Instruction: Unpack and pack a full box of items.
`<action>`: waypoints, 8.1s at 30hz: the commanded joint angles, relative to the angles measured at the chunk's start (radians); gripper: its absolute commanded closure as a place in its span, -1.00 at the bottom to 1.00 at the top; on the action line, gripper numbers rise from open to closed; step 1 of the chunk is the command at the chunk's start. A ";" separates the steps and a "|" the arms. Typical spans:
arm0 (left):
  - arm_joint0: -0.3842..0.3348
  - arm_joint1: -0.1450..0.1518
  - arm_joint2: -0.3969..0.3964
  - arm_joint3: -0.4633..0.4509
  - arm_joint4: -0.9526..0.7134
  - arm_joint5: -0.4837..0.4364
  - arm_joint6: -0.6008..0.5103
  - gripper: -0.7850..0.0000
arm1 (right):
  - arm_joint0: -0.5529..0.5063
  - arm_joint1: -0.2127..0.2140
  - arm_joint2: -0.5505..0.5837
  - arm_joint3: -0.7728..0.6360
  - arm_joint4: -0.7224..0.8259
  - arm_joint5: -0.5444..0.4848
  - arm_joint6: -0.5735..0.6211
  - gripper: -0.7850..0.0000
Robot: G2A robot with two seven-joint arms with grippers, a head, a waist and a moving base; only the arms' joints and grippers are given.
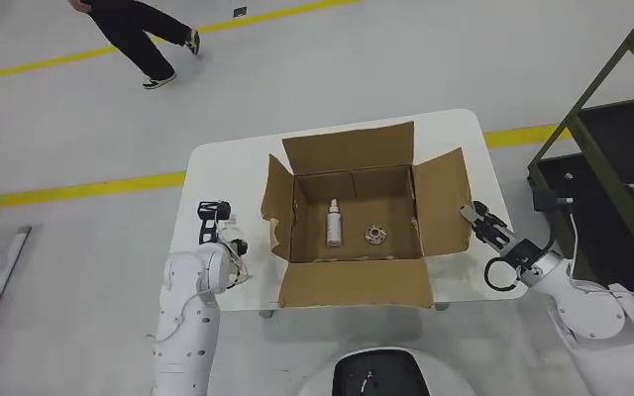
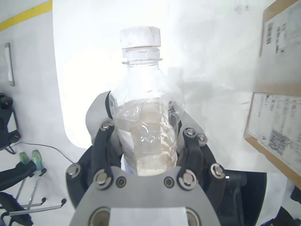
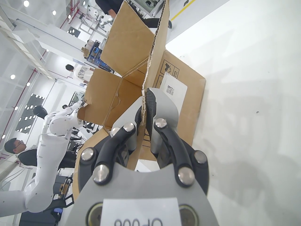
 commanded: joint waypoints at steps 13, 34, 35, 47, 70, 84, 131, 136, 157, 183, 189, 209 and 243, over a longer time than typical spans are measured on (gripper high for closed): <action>-0.107 -0.019 0.103 0.278 0.033 0.031 0.076 0.90 | -0.008 0.002 0.008 -0.011 -0.004 0.008 -0.007 1.00; -0.113 -0.027 0.124 0.155 0.044 0.075 0.081 -1.00 | -0.006 0.004 0.012 -0.022 -0.015 0.017 -0.001 -0.33; -0.103 -0.026 0.126 0.121 0.061 0.081 0.084 -1.00 | -0.008 0.004 0.013 -0.027 -0.017 0.019 -0.001 -1.00; -0.010 -0.027 0.140 -0.139 0.213 0.175 0.173 -1.00 | -0.033 0.007 0.047 -0.145 -0.110 0.004 -0.080 -1.00; 0.000 -0.029 0.137 -0.149 0.205 0.190 0.173 -1.00 | 0.165 -0.023 -0.353 -0.268 -0.769 0.209 -0.055 1.00; 0.000 -0.029 0.137 -0.149 0.205 0.190 0.173 -1.00 | 0.193 -0.032 -0.385 -0.214 -0.731 0.220 -0.063 1.00; 0.000 -0.029 0.137 -0.149 0.205 0.190 0.173 -1.00 | 0.695 -0.255 -0.839 0.298 -0.821 1.025 0.268 1.00; 0.000 -0.029 0.137 -0.149 0.205 0.190 0.173 -1.00 | 0.733 -0.277 -0.852 0.376 -0.770 0.979 0.265 1.00; 0.032 -0.029 0.058 -0.142 0.359 0.302 0.206 -1.00 | 0.809 -0.346 -0.867 0.504 -0.581 0.848 0.239 0.30; 0.033 -0.029 0.054 -0.140 0.368 0.305 0.206 -1.00 | 0.996 -0.582 -1.028 1.029 -0.409 0.802 0.129 -1.00; 0.033 -0.029 0.054 -0.140 0.368 0.305 0.206 -1.00 | 1.019 -0.619 -1.038 1.110 -0.406 0.771 0.121 -0.50; 0.033 -0.029 0.054 -0.140 0.368 0.305 0.206 -1.00 | 1.060 -0.698 -1.018 1.294 -0.391 0.716 0.110 1.00; 0.033 -0.029 0.054 -0.140 0.368 0.305 0.206 -1.00 | 0.267 -0.371 -0.304 -0.043 -0.677 0.548 0.198 1.00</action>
